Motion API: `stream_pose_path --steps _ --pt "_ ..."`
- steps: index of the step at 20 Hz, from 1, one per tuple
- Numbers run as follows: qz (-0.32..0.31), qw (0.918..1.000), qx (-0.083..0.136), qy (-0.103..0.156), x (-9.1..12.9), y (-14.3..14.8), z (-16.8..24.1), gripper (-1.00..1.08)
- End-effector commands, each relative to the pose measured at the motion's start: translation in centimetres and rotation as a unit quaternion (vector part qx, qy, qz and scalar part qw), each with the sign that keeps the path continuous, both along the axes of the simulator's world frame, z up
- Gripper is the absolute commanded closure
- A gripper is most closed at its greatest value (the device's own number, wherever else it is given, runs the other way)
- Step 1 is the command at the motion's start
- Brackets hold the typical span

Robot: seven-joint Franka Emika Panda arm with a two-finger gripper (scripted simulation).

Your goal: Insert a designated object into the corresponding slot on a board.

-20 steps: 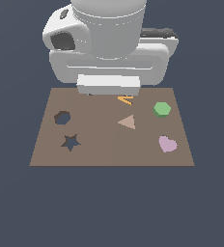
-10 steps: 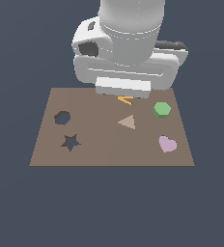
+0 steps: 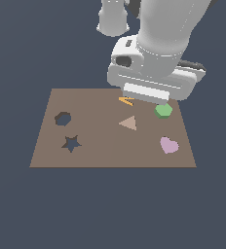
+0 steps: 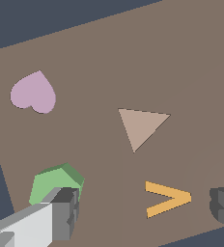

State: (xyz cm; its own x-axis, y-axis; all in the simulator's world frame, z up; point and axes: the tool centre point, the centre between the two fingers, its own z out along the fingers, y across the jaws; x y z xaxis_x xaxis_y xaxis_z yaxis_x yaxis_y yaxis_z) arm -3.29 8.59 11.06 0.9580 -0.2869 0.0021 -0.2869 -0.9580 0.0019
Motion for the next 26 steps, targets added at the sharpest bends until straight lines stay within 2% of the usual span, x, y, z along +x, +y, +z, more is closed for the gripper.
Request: stream_pose_path --steps 1,8,14,26 --pt "-0.024 0.9997 0.0 0.0 -0.4 1.7 -1.2 -0.92" --pt "-0.075 0.9972 0.001 0.0 -0.9 5.6 -3.9 -0.92" --pt "-0.104 0.9946 0.001 0.0 -0.9 7.8 -5.3 -0.92" --pt "-0.117 0.9932 0.001 0.001 -0.8 8.9 -6.3 -0.92"
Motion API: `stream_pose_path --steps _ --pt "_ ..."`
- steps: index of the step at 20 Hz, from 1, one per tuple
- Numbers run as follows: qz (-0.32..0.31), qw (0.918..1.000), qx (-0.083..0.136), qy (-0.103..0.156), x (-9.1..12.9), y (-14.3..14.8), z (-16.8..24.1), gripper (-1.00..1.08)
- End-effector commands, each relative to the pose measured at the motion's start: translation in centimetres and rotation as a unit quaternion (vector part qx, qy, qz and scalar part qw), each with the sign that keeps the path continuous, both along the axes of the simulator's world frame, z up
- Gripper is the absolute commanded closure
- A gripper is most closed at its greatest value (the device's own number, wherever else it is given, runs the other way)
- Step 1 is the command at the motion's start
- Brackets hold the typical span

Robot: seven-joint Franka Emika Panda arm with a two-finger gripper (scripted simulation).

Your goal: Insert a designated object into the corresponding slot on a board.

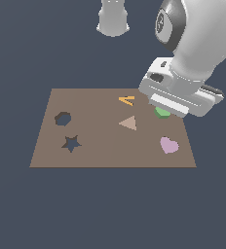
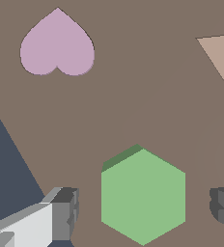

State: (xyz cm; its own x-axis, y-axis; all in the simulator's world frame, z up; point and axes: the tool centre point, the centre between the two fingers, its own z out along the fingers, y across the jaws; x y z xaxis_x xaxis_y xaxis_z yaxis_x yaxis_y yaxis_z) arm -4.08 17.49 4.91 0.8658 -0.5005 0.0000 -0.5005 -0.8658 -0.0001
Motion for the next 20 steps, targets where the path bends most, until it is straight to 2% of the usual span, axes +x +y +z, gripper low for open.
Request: stream_pose_path --steps 1,8,9,20 --pt "-0.001 1.0 0.0 0.0 0.0 0.0 -0.4 -0.92" --pt "-0.002 1.0 0.0 0.0 0.1 0.0 -1.9 -0.92" --pt "-0.002 1.0 0.0 0.0 0.1 0.0 -1.9 1.08" --pt "-0.002 1.0 0.0 0.0 0.1 0.0 -1.8 1.08"
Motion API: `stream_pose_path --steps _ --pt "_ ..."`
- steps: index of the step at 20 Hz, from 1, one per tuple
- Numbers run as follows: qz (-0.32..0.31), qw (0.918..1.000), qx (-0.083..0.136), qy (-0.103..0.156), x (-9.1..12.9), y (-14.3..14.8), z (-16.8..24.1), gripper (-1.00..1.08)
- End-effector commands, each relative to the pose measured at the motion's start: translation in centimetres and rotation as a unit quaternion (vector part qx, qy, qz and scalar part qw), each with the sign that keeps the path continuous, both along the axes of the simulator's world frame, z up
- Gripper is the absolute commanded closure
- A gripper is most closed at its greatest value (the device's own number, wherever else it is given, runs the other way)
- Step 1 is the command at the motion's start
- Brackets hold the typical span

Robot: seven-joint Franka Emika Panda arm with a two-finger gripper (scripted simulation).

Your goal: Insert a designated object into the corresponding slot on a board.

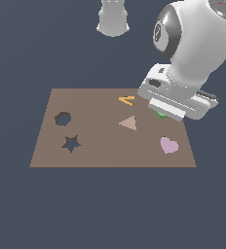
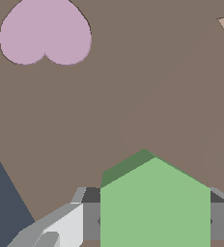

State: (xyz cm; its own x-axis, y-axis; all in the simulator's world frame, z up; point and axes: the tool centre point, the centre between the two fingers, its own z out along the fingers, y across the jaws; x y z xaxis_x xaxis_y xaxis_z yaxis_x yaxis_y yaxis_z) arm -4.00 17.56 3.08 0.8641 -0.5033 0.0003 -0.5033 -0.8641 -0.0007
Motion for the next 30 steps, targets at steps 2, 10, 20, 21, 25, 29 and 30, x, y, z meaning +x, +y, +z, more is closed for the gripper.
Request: stream_pose_path --steps 2,10,20,21,25,29,30 --pt "0.0 1.0 0.0 0.0 0.0 0.0 0.4 1.08" --pt "-0.022 0.9998 -0.001 0.001 0.2 -0.8 0.2 1.08" --pt "-0.152 0.9883 -0.007 0.006 1.5 -5.6 0.1 1.08" --pt "-0.171 0.9851 -0.008 0.006 1.7 -6.3 0.1 1.08" --pt "-0.259 0.9657 -0.011 0.007 2.3 -9.6 0.1 1.08" --pt "-0.362 0.9319 -0.015 0.007 3.0 -13.6 0.2 1.08" --pt "-0.39 0.9205 -0.016 0.007 3.1 -14.7 0.3 1.08"
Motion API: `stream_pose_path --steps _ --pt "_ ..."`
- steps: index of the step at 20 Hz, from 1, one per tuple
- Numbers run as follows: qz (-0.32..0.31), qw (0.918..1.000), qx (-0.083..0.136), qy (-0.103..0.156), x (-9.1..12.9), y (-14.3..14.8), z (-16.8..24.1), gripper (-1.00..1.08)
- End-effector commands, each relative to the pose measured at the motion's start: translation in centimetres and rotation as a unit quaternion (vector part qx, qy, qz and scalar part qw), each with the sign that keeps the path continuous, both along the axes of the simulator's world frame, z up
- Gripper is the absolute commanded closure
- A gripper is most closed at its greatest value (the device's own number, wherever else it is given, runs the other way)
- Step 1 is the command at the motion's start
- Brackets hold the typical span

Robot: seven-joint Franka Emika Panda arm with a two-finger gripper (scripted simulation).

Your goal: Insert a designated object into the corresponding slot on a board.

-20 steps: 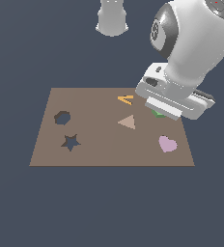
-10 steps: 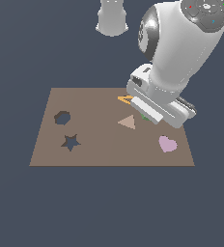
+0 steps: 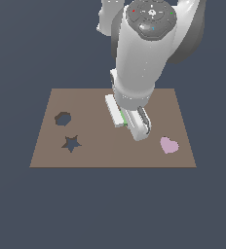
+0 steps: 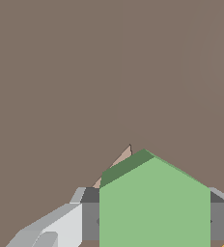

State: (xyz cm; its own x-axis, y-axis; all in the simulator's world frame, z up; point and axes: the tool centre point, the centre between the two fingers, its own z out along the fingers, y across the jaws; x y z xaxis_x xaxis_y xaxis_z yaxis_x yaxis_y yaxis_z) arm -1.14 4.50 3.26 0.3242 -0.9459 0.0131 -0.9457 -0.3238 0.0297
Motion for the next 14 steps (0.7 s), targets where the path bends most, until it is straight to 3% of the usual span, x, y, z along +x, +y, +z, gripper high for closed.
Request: stream_pose_path --steps 1,3,6,14 --pt "-0.075 0.9972 -0.003 -0.001 0.3 -2.8 0.2 1.08" --pt "-0.139 0.9902 -0.005 -0.002 0.5 -5.2 0.4 1.08" --pt "-0.233 0.9724 -0.008 -0.005 0.7 -8.7 0.7 1.08" --pt "-0.431 0.9023 -0.012 -0.015 0.6 -16.3 1.8 1.08"
